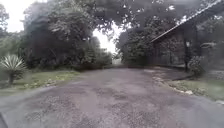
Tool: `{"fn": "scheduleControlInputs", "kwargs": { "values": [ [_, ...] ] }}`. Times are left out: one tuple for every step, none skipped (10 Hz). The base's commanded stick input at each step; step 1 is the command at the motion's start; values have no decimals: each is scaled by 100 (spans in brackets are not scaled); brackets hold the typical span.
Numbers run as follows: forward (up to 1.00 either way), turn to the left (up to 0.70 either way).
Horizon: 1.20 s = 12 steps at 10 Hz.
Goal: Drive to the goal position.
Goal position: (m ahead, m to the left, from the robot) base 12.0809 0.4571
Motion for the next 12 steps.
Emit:
{"fn": "scheduleControlInputs", "kwargs": {
  "values": [
    [70, -35],
    [70, -35],
    [70, -35],
    [70, -35],
    [70, -35],
    [70, -35],
    [70, -35],
    [70, -4],
    [70, 0],
    [70, 0],
    [70, 0],
    [70, 0]
  ]
}}
